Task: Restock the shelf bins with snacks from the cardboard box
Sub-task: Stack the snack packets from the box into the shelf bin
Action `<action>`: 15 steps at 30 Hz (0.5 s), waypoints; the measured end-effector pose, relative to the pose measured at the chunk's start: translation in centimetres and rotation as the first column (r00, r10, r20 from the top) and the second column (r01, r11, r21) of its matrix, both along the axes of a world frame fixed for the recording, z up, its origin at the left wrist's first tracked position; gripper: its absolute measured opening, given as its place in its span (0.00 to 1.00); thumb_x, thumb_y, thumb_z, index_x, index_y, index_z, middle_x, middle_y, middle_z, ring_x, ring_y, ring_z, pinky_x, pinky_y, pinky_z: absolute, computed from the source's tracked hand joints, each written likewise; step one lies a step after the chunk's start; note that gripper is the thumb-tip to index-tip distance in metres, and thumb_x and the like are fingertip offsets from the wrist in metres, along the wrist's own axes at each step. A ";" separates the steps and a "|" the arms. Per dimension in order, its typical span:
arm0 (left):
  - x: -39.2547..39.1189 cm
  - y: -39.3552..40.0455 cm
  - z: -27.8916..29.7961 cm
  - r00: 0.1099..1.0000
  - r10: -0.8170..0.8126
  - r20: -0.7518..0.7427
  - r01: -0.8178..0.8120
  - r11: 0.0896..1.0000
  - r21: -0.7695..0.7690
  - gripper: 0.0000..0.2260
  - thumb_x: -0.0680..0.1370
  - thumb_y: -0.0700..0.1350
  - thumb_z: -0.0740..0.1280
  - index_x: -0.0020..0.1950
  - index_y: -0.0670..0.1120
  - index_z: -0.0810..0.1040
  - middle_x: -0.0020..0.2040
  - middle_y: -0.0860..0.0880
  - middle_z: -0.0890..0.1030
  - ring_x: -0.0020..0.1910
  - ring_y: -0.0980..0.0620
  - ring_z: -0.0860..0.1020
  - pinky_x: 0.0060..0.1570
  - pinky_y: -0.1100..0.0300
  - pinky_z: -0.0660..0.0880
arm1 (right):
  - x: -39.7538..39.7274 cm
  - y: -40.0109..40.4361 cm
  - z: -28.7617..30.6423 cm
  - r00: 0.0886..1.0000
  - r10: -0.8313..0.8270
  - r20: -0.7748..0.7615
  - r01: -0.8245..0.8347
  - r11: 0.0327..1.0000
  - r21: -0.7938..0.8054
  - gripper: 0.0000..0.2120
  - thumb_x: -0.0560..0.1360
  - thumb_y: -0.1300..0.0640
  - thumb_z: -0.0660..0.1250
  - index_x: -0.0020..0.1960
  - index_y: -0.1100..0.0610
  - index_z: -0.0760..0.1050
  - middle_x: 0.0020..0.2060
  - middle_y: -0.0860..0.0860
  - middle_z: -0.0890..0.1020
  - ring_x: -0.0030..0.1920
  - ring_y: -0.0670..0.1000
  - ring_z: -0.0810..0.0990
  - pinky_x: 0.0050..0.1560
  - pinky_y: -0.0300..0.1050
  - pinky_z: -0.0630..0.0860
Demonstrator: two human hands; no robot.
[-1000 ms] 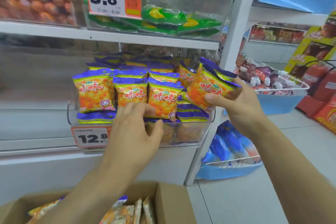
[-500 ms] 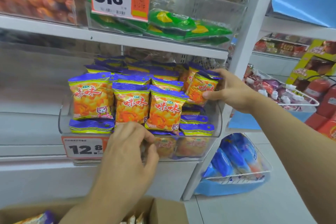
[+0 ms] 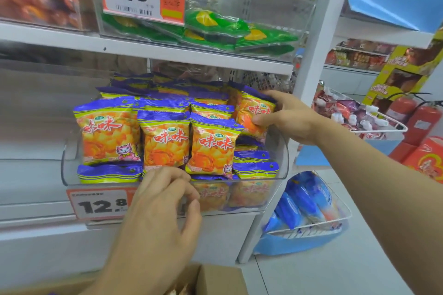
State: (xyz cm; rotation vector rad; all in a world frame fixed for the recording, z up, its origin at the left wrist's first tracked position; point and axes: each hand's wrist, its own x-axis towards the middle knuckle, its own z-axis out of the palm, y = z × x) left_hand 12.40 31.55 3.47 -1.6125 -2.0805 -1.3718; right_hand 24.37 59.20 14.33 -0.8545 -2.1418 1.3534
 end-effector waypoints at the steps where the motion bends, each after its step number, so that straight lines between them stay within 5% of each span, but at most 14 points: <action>1: 0.0 0.0 0.1 1.000 0.003 -0.003 -0.003 1.000 0.003 0.05 0.72 0.52 0.62 0.42 0.54 0.77 0.49 0.62 0.73 0.55 0.59 0.72 0.52 0.68 0.67 | 0.1 -0.2 -0.1 1.000 0.003 -0.013 -0.003 1.000 0.009 0.29 0.70 0.68 0.75 0.69 0.59 0.71 0.57 0.61 0.83 0.57 0.59 0.83 0.62 0.59 0.79; 5: 0.6 -0.1 1.0 1.000 0.022 -0.005 -0.022 1.000 -0.004 0.15 0.72 0.53 0.62 0.58 0.57 0.75 0.52 0.63 0.71 0.53 0.58 0.72 0.52 0.69 0.66 | 0.9 -0.8 -0.7 0.999 -0.014 -0.029 0.017 0.995 0.098 0.31 0.69 0.64 0.76 0.70 0.58 0.71 0.57 0.58 0.83 0.58 0.57 0.83 0.61 0.57 0.80; 8: 1.3 -0.2 1.9 0.993 0.008 -0.121 -0.018 0.996 -0.082 0.30 0.70 0.50 0.68 0.72 0.60 0.68 0.63 0.56 0.68 0.51 0.54 0.73 0.52 0.56 0.71 | 1.2 -1.1 -0.1 0.999 -0.045 -0.007 0.046 0.981 0.189 0.30 0.71 0.66 0.76 0.70 0.57 0.71 0.55 0.55 0.84 0.55 0.54 0.84 0.60 0.55 0.80; 13: 1.2 0.5 2.1 0.938 0.015 -0.346 -0.118 0.953 -0.278 0.33 0.67 0.51 0.68 0.73 0.52 0.72 0.70 0.44 0.70 0.48 0.45 0.77 0.49 0.47 0.74 | 0.2 -1.4 0.5 0.989 -0.054 0.140 0.013 0.960 0.281 0.35 0.70 0.63 0.78 0.73 0.56 0.68 0.53 0.51 0.83 0.52 0.51 0.84 0.58 0.52 0.81; 15: 1.0 0.4 1.7 0.922 0.039 -0.385 -0.144 0.959 -0.246 0.34 0.66 0.51 0.69 0.73 0.51 0.73 0.70 0.44 0.70 0.48 0.46 0.76 0.50 0.47 0.75 | -0.4 -1.2 0.8 0.979 -0.069 0.191 0.005 0.948 0.318 0.35 0.70 0.61 0.79 0.73 0.55 0.69 0.52 0.49 0.83 0.51 0.50 0.84 0.58 0.51 0.81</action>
